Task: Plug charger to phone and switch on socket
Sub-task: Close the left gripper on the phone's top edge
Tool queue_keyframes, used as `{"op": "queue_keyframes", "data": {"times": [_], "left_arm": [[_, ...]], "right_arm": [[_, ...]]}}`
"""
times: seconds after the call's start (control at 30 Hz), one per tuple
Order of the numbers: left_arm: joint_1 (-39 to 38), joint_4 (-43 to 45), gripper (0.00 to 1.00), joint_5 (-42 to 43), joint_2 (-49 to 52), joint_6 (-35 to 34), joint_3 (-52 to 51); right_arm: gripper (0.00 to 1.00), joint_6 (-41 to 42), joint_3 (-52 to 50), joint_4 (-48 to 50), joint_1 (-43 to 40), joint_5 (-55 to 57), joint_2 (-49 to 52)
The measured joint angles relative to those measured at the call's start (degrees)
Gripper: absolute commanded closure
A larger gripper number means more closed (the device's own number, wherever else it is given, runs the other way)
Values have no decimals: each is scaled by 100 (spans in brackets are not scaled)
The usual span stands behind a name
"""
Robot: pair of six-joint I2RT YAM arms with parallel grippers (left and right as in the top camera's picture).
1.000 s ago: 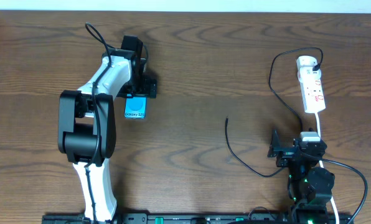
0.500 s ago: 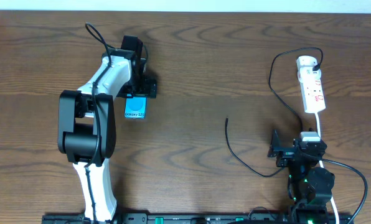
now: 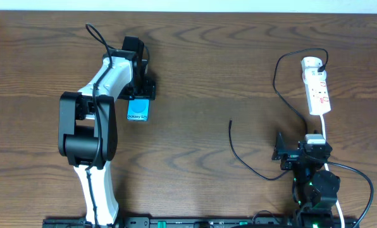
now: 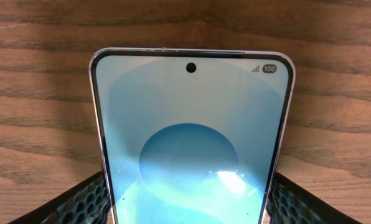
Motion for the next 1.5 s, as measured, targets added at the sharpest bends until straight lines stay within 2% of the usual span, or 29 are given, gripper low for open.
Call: {"op": "queue_keyframes", "data": {"times": [0.33, 1.17, 1.5], "left_arm": [[7, -22, 35, 2, -9, 0, 0], [7, -24, 78, 2, -9, 2, 0], [7, -24, 80, 4, -9, 2, 0]], "right_arm": [[1, 0, 0, 0, 0, 0, 0], [1, 0, 0, 0, 0, 0, 0], [1, 0, 0, 0, 0, 0, 0]]}}
